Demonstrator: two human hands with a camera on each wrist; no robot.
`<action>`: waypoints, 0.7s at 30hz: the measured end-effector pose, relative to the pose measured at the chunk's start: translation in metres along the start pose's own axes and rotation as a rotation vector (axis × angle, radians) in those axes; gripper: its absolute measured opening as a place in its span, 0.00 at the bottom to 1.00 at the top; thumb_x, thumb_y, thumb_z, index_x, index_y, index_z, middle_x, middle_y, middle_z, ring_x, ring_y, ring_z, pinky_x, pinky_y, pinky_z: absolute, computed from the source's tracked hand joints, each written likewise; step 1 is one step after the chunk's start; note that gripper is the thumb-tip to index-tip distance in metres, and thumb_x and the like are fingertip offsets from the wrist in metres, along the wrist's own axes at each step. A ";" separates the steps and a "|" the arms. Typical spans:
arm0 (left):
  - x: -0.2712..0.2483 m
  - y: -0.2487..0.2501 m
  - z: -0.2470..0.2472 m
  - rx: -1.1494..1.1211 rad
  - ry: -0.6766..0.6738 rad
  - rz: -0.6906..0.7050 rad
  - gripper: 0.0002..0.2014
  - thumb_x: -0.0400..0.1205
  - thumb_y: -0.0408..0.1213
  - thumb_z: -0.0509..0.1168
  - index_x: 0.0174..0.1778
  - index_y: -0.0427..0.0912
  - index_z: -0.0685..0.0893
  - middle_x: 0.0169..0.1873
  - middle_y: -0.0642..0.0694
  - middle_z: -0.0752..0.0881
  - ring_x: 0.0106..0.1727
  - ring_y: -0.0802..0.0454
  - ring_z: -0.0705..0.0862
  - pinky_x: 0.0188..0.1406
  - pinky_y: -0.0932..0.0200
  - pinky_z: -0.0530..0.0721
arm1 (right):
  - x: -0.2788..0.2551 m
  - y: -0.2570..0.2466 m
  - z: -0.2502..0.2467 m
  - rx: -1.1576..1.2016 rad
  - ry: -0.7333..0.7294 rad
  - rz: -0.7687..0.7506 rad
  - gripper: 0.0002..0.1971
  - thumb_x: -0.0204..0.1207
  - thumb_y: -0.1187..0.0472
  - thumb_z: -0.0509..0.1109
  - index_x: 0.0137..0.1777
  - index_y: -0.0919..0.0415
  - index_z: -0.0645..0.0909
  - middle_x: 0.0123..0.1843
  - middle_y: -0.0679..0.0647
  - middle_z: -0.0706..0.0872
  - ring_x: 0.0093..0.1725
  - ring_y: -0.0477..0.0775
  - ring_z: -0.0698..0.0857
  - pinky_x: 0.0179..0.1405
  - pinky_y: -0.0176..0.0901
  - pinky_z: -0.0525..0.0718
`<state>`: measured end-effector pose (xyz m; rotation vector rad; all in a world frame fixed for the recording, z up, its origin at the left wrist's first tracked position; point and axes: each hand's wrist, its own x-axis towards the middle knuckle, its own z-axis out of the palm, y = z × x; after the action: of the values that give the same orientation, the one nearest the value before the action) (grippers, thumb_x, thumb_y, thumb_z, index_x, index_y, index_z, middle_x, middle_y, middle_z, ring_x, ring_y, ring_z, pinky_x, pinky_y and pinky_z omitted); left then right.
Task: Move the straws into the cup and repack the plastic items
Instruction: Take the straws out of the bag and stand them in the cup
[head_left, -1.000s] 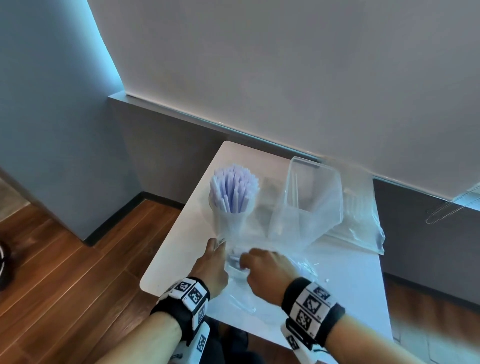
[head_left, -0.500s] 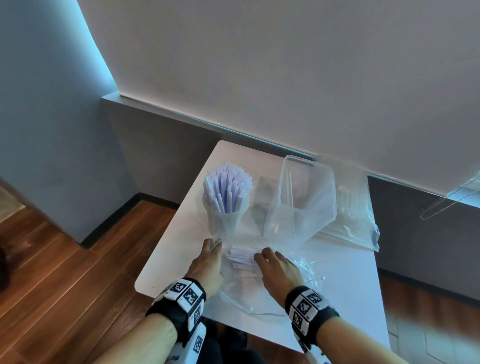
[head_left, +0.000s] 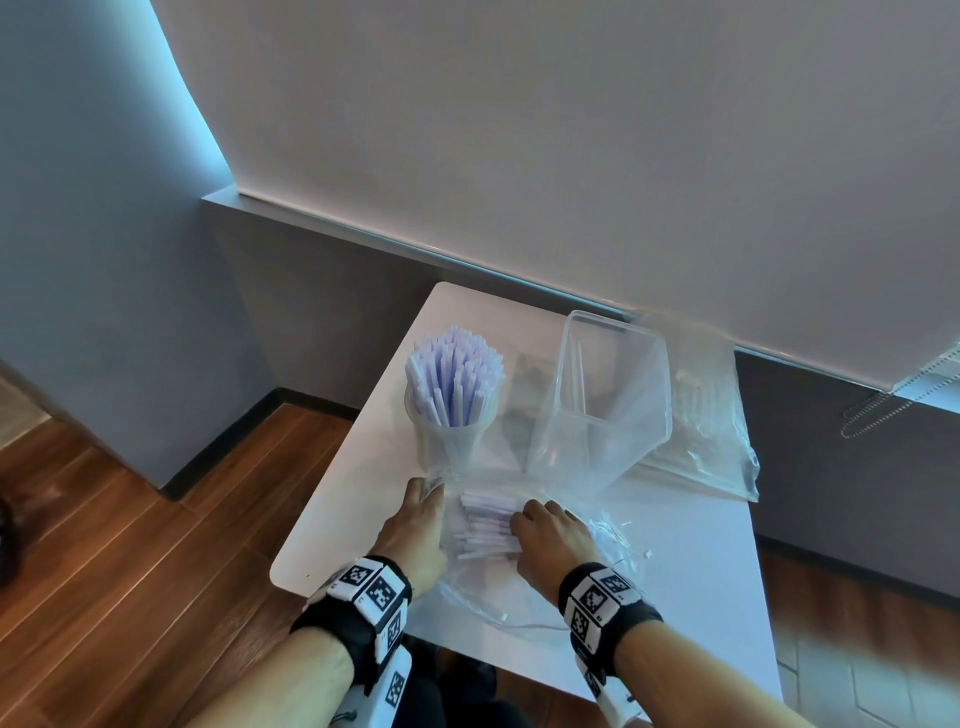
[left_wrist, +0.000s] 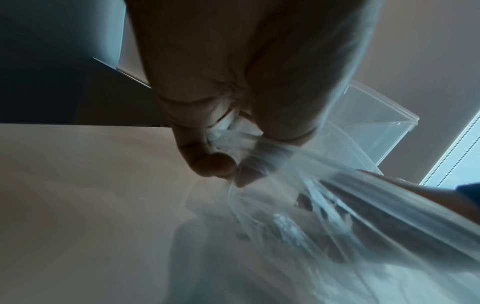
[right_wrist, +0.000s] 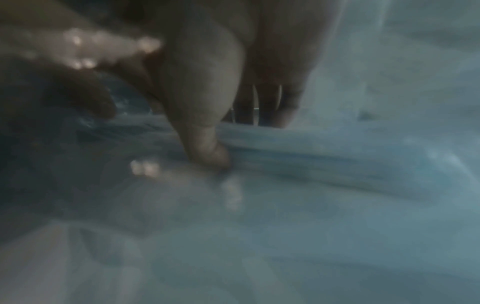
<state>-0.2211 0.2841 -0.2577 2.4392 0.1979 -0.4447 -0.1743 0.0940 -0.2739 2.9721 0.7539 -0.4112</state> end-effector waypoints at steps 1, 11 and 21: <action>0.000 0.000 0.000 0.002 -0.001 -0.002 0.40 0.77 0.24 0.64 0.83 0.51 0.56 0.79 0.48 0.56 0.65 0.39 0.82 0.69 0.49 0.79 | 0.001 0.000 0.001 -0.014 -0.010 -0.001 0.17 0.76 0.66 0.64 0.65 0.57 0.78 0.62 0.54 0.80 0.62 0.59 0.79 0.59 0.49 0.78; 0.000 0.001 0.000 0.014 0.001 -0.002 0.40 0.77 0.24 0.64 0.83 0.50 0.55 0.78 0.48 0.57 0.63 0.40 0.83 0.67 0.49 0.80 | 0.008 -0.004 0.004 -0.076 -0.042 0.013 0.15 0.76 0.58 0.66 0.62 0.56 0.79 0.59 0.53 0.83 0.61 0.59 0.80 0.61 0.51 0.78; -0.002 0.004 -0.002 0.004 0.008 0.002 0.41 0.78 0.24 0.64 0.84 0.50 0.55 0.76 0.48 0.58 0.62 0.41 0.83 0.67 0.53 0.80 | 0.007 -0.009 0.006 -0.182 -0.062 -0.058 0.14 0.77 0.55 0.67 0.61 0.57 0.80 0.58 0.55 0.85 0.58 0.60 0.83 0.63 0.54 0.75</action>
<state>-0.2214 0.2821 -0.2531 2.4456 0.1974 -0.4351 -0.1745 0.1046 -0.2815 2.7618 0.8253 -0.4111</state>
